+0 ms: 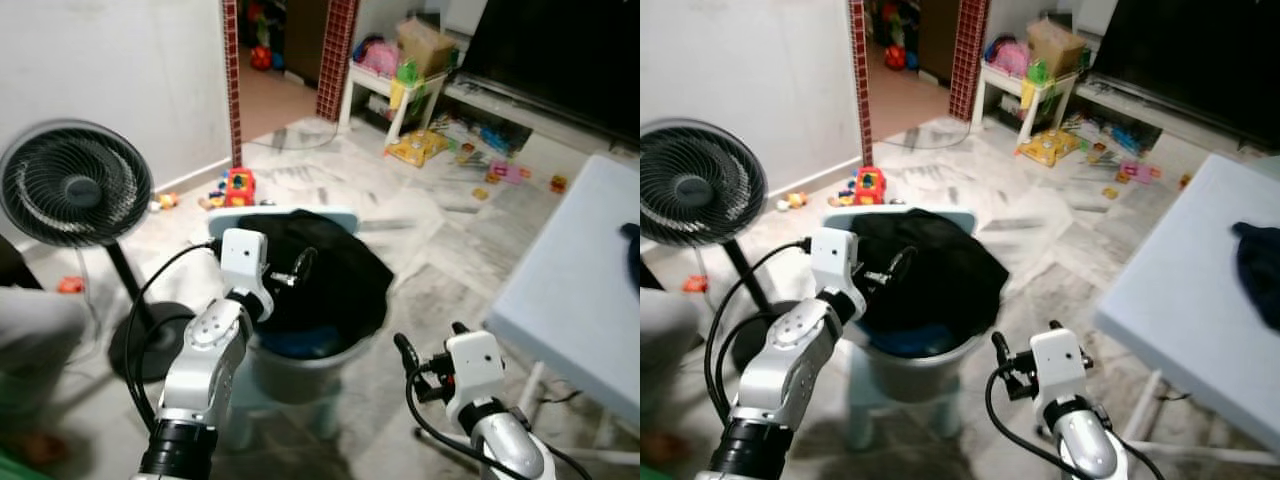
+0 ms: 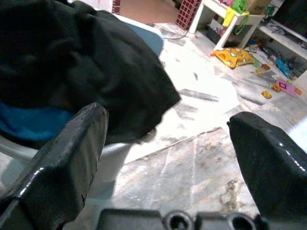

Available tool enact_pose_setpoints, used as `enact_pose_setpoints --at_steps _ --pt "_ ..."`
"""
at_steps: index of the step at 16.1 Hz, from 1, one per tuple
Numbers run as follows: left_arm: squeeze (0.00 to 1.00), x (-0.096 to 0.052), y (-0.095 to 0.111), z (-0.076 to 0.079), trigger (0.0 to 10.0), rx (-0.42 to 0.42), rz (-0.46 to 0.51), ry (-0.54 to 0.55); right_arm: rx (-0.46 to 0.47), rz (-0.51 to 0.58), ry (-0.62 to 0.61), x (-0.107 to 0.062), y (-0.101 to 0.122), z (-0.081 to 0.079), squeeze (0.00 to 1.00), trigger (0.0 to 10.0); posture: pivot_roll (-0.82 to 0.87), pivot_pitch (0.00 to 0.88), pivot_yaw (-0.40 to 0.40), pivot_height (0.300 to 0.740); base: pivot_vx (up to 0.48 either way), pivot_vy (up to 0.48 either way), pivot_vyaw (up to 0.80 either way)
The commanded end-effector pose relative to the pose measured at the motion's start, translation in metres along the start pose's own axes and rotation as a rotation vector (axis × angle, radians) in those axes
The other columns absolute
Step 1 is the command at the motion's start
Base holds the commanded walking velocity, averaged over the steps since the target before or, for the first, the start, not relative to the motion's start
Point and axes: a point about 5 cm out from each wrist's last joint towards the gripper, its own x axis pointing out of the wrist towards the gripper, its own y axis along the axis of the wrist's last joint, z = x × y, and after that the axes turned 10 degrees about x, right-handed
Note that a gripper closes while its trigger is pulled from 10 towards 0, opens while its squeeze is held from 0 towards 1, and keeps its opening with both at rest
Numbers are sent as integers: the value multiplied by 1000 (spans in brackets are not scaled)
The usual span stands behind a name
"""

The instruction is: Hang hanger

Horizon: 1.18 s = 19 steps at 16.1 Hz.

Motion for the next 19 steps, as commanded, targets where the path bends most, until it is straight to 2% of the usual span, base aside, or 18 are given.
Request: enact_pose_setpoints --at_steps 1,6,9,11,13,17,19 --pt "0 4 3 11 10000 -11 7 -20 -16 -6 -24 -3 -1 7 0 10000 54 42 -107 740 0 0 0" --pt "0 8 -2 9 10000 -97 -48 51 -18 -2 -16 -4 0 6 0 10000 48 55 -111 740 0 0 606" --pt "0 12 -1 11 10000 -117 -62 87 -14 -10 -6 -5 -1 5 0 10000 48 60 -114 740 0 0 0" --pt "0 12 -9 7 10000 -159 -105 133 -23 -6 4 -5 0 3 0 10000 45 60 -113 740 0 0 769" --pt "0 13 -11 6 10000 -181 -124 142 -7 -8 -11 -5 0 4 0 10000 45 61 -112 740 0 0 0" --pt "0 17 -16 11 10000 -227 -150 132 -12 -4 5 -5 0 2 0 10000 43 63 -113 740 0 0 167" --pt "0 26 -22 21 10000 -287 -189 116 -14 1 4 -4 2 1 0 10000 37 63 -113 740 0 0 338"
